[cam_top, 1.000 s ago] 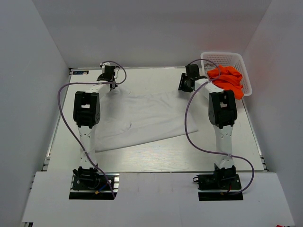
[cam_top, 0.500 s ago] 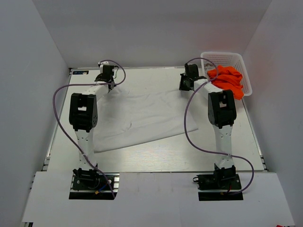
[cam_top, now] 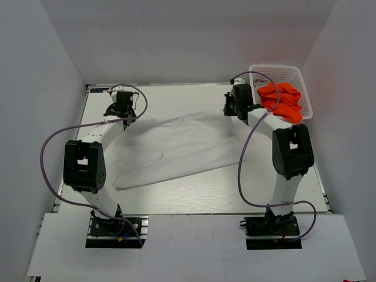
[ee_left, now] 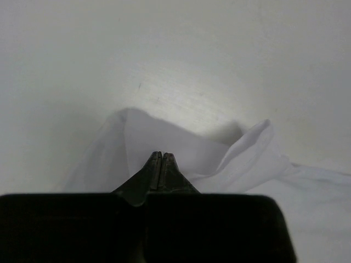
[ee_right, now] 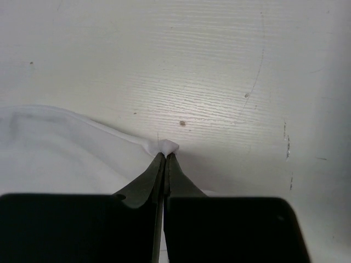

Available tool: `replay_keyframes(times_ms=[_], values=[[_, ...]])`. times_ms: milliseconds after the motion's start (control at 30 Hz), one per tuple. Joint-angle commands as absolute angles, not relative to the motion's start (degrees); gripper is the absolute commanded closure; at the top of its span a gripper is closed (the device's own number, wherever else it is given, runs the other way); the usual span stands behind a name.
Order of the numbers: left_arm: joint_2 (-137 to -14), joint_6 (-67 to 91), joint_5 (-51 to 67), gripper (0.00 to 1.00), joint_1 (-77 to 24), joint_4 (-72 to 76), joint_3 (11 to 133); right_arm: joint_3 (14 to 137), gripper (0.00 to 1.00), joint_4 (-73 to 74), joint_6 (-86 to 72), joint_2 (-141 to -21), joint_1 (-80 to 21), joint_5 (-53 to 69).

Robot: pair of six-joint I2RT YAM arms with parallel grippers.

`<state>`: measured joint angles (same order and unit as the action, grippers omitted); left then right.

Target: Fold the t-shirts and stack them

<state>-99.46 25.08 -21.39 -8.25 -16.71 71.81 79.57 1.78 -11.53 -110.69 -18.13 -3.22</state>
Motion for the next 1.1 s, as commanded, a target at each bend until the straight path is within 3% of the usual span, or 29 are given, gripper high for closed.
replay_keyframes(times_ms=[0, 267, 700, 867, 967, 1000, 1067], values=[[-92.21, 30.75, -18.91, 1.00, -8.35, -20.74, 64.53, 75.68, 1.00, -2.02, -10.55, -106.53, -18.10, -3.78], [-74.03, 37.78, -13.11, 1.00, -8.35, -21.70, 47.74, 68.73, 1.00, -2.46, -10.99, -100.21, -17.75, -6.33], [-59.43, 42.98, -8.09, 1.00, -8.88, -28.56, 35.79, 63.55, 1.00, -2.37, -11.51, -96.68, -17.67, -6.41], [-59.41, 43.59, -1.50, 1.00, -8.88, -29.26, 33.05, 61.35, 1.00, -1.50, -12.13, -95.89, -17.84, -6.77], [-59.41, 45.26, 1.31, 0.99, -9.40, -33.74, 31.82, 60.39, 0.86, 3.59, -18.87, -95.28, -17.58, -7.73], [-58.46, 45.87, 2.97, 0.91, -9.40, -36.71, 31.21, 59.08, 0.76, 5.87, -21.16, -94.84, -17.75, -10.26], [-56.79, 46.40, 3.52, 0.17, -9.40, -40.24, 31.20, 54.87, 0.50, 6.41, -24.15, -91.59, -17.58, -12.64]])
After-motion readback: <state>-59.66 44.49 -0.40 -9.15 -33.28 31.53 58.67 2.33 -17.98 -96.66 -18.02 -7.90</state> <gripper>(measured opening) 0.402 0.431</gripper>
